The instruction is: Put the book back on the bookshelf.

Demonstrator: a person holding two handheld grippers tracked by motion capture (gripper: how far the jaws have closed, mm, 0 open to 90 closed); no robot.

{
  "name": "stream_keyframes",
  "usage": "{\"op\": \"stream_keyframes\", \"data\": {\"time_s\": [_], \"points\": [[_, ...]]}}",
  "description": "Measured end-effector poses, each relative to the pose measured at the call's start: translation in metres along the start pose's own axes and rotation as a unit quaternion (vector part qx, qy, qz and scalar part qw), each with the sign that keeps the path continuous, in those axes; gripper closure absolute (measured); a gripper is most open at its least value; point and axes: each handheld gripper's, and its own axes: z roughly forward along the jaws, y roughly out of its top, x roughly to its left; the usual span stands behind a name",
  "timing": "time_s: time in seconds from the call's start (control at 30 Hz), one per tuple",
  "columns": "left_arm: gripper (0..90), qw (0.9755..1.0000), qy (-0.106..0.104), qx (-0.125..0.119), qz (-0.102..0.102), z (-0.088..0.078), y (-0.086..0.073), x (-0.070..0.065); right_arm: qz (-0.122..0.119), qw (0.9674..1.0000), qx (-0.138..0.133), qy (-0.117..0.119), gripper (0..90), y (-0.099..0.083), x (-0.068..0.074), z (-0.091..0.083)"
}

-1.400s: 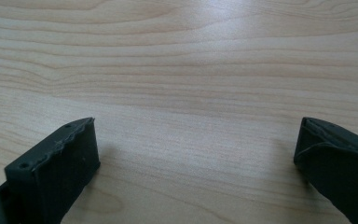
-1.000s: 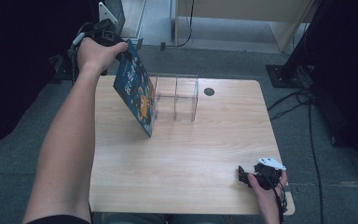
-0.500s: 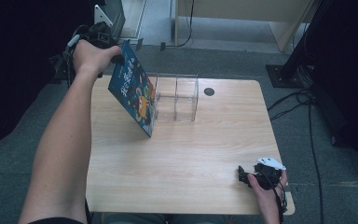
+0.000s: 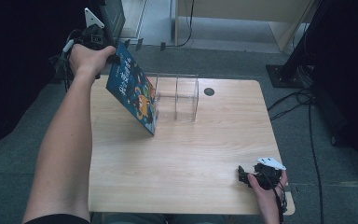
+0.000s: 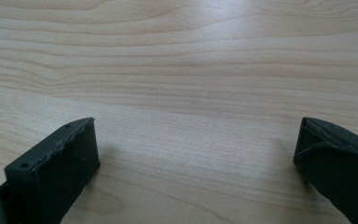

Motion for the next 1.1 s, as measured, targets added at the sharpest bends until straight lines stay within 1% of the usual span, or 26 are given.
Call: {"op": "stream_keyframes", "data": {"time_s": [0.03,0.07,0.1,0.13,0.2,0.23,0.27,0.37,0.4,0.43,0.63,0.73,0.77,0.8,0.83,0.9,1.0,1.1], "points": [[83.5,0.9999,-0.001,-0.007,0.008,0.000,-0.001,0.001,0.000,1.0000,0.000,0.000,0.0,0.000,0.000,0.000],[81.6,0.9999,-0.001,-0.007,0.008,0.000,-0.001,0.001,0.000,1.0000,0.000,0.000,0.0,0.000,0.000,0.000],[76.8,0.9998,-0.011,-0.016,0.006,0.001,-0.002,0.003,0.000,1.0000,0.000,0.000,0.0,0.000,0.000,0.000],[72.1,0.9998,-0.011,-0.018,0.004,0.002,-0.002,0.004,0.000,1.0000,0.000,0.000,0.0,0.000,0.000,0.000],[68.3,0.9997,-0.011,-0.019,0.006,0.003,-0.003,0.005,0.000,1.0000,0.000,0.000,0.0,0.000,0.000,0.000],[67.0,0.9997,-0.017,-0.018,0.007,0.003,-0.004,0.006,0.000,1.0000,0.000,0.000,0.0,0.000,0.000,0.000],[64.1,0.9997,-0.018,-0.017,0.008,0.004,-0.004,0.006,0.000,1.0000,0.000,0.000,0.0,0.000,0.000,0.000],[58.4,0.9994,-0.015,-0.028,0.013,0.004,-0.005,0.004,0.000,1.0000,0.000,0.000,0.0,0.000,0.000,0.000],[56.0,0.9994,-0.015,-0.028,0.013,0.004,-0.005,0.004,0.000,1.0000,0.000,0.000,0.0,0.000,0.000,0.000],[54.3,0.9992,-0.011,-0.035,0.016,0.003,-0.005,0.003,0.000,1.0000,0.000,0.000,0.0,0.000,0.000,0.000],[47.4,0.9987,0.005,-0.047,0.021,-0.002,-0.008,0.006,0.000,1.0000,0.000,0.000,0.0,0.000,0.000,0.000],[42.9,0.9985,0.004,-0.048,0.026,-0.005,-0.009,0.007,0.000,1.0000,0.000,0.000,0.0,0.000,0.000,0.000],[40.5,0.9985,0.004,-0.046,0.029,-0.006,-0.010,0.007,0.000,1.0000,0.000,0.000,0.0,0.000,0.000,0.000],[37.4,0.9987,0.007,-0.043,0.028,-0.007,-0.010,0.007,0.000,1.0000,0.000,0.000,0.0,0.000,0.000,0.000],[35.0,0.9988,0.011,-0.039,0.029,-0.008,-0.011,0.008,0.000,1.0000,0.000,0.000,0.0,0.000,0.000,0.000],[29.6,0.9985,0.032,-0.036,0.024,-0.011,-0.013,0.008,0.000,1.0000,0.000,0.000,0.0,0.000,0.000,0.000],[21.0,0.9980,0.047,-0.038,0.019,-0.015,-0.017,0.011,0.000,1.0000,0.000,0.000,0.0,0.000,0.000,0.000],[16.2,0.9982,0.042,-0.037,0.019,-0.018,-0.022,0.014,0.000,1.0000,0.000,0.000,0.0,0.000,0.000,0.000]]}}
